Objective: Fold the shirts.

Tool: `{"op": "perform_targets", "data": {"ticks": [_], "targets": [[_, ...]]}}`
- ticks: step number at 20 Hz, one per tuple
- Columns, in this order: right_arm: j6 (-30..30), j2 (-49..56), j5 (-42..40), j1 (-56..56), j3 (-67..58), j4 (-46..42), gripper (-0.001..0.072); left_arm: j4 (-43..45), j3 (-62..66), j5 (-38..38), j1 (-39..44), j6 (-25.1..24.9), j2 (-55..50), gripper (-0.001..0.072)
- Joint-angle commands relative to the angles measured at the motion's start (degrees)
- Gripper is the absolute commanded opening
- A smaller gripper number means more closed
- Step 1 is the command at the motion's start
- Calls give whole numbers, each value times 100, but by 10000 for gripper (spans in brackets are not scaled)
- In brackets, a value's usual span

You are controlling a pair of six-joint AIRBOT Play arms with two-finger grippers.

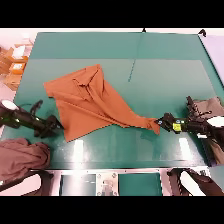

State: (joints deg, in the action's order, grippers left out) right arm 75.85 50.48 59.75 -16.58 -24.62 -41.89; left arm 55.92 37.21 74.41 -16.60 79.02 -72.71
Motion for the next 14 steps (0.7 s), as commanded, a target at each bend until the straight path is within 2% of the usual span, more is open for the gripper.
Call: {"op": "perform_targets", "data": {"ticks": [1, 4, 5, 6, 7, 8, 11, 12, 14], "targets": [[-136, 177, 4, 7, -59, -13, 50, -538, -874, -728, 514, 2, 234, 548], [-140, 175, 9, 4, -63, -13, 50, -975, -988, -1456, 1252, 4, 234, 547], [-173, 175, 26, 4, -72, -17, 50, -966, -988, -1482, 1340, 0, 234, 414], [-295, 175, 76, 4, -103, -39, 52, -918, -984, -1427, 1335, -33, 234, 114], [-374, 175, 173, 2, -208, -160, 100, -723, -951, -1327, 1307, -79, 234, 23], [-369, 175, 302, 0, -400, -411, 207, -323, -885, -1244, 1309, 39, 238, 22], [-245, 175, 1045, -7, -1443, -1215, 444, 691, -691, -852, 1309, 260, 238, 22], [-269, 175, 1180, 55, -1766, -1198, 453, 916, -651, -721, 1309, 260, 238, 22], [-671, 186, 1200, 627, -2164, -1185, 542, 1158, -638, -568, 1309, 260, 238, 22]]}}
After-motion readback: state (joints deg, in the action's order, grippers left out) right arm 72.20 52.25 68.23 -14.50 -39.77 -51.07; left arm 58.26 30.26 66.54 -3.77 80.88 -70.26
